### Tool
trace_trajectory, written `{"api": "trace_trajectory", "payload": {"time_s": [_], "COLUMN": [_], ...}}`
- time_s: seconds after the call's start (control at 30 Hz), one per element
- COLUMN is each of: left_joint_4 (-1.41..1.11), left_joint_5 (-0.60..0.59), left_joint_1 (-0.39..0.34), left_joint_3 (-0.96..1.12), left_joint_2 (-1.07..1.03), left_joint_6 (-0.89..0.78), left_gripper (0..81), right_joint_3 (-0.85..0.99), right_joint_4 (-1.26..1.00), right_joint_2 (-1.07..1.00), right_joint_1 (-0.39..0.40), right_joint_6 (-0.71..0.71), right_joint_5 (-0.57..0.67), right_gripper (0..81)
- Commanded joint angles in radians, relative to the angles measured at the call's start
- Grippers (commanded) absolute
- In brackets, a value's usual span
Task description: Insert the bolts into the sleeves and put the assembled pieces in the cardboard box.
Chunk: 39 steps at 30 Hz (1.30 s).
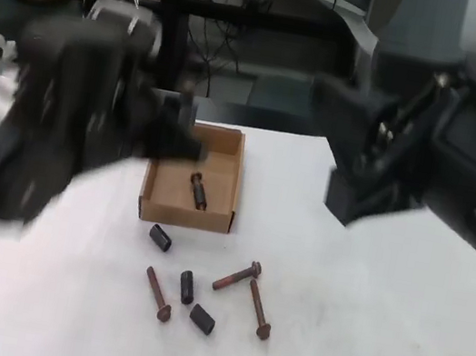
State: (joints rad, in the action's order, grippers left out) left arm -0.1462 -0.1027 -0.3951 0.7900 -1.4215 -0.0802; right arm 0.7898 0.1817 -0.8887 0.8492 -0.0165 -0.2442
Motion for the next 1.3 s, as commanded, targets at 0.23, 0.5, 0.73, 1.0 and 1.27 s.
{"api": "trace_trajectory", "payload": {"time_s": [0.23,0.5,0.73,1.0,1.27], "left_joint_4": [0.322,0.345,0.583,0.941,1.004], "left_joint_5": [-0.015,-0.013,-0.143,-0.241,0.043], "left_joint_1": [0.026,0.023,0.015,-0.066,-0.207], "left_joint_3": [0.439,0.493,0.493,0.493,0.493], "left_joint_2": [-0.427,-0.555,-0.407,-0.253,-0.315], "left_joint_6": [0.065,0.056,0.349,0.958,1.193], "left_gripper": [3.1,70.0,70.0,62.9,62.9], "right_joint_3": [0.005,-0.001,-0.001,-0.001,-0.001], "right_joint_4": [0.144,0.169,0.188,0.188,0.187], "right_joint_2": [0.020,0.020,0.020,0.020,0.020], "right_joint_1": [-0.005,-0.005,-0.005,-0.005,-0.005], "right_joint_6": [-0.090,-0.089,-0.089,-0.089,-0.095], "right_joint_5": [0.100,0.125,0.130,0.130,0.187], "right_gripper": [60.5,60.5,60.5,60.5,60.5]}}
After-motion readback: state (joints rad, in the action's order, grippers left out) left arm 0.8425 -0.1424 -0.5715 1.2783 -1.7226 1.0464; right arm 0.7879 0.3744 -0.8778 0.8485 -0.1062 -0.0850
